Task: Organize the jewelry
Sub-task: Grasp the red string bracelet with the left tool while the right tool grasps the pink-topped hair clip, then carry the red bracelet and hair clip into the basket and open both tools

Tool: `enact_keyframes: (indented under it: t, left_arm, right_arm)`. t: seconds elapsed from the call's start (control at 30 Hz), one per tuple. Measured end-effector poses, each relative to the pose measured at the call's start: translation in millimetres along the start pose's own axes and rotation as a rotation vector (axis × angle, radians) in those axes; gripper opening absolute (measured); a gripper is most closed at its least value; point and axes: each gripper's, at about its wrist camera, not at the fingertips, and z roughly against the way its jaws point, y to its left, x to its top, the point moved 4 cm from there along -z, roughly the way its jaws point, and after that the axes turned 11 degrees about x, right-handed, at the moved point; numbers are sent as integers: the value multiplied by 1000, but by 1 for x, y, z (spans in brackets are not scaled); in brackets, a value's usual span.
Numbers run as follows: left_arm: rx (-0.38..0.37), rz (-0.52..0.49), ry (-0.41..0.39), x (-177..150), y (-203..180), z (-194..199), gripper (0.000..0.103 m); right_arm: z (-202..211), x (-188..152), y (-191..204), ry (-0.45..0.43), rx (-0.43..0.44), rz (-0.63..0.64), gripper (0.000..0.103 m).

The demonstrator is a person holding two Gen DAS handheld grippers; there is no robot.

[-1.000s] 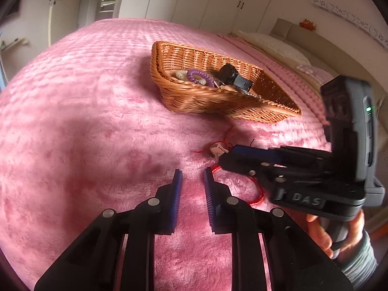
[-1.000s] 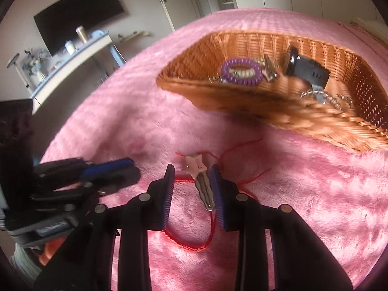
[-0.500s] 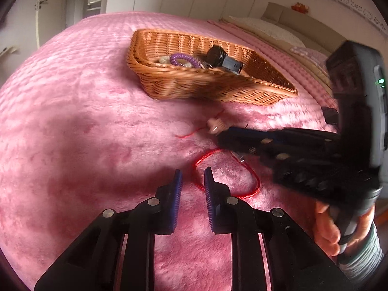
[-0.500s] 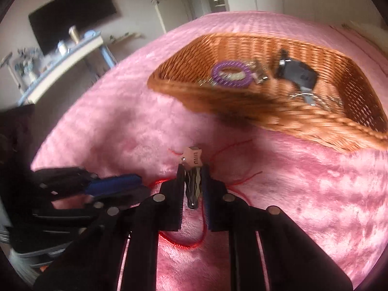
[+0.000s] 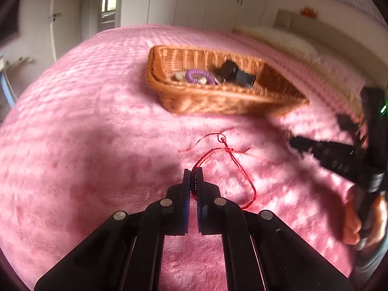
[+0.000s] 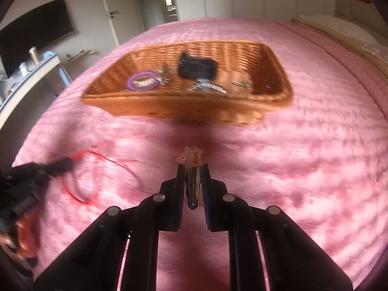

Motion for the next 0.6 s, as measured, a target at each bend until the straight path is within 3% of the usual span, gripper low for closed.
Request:
enact_keyframes:
  t: [0.17, 0.23, 0.3, 0.47, 0.53, 0.6]
  left_arm:
    - [25, -48, 13, -4, -10, -7, 2]
    - [31, -65, 6, -5, -13, -6, 2]
    - [33, -71, 4, -5, -15, -8, 2]
    - [31, -65, 9, -7, -14, -8, 2]
    - [29, -69, 4, -7, -14, -7, 2]
    - [29, -71, -4, -6, -15, -6, 2]
  right_arm:
    - [-5, -2, -9, 34, 21, -32, 14]
    - [-6, -1, -10, 36, 23, -35, 29]
    - [-4, -2, -9, 28, 11, -28, 34]
    - [-12, -2, -7, 35, -26, -12, 33]
    - [-14, -3, 0, 44, -23, 21, 14]
    - [-14, -4, 9, 45, -27, 59, 14]
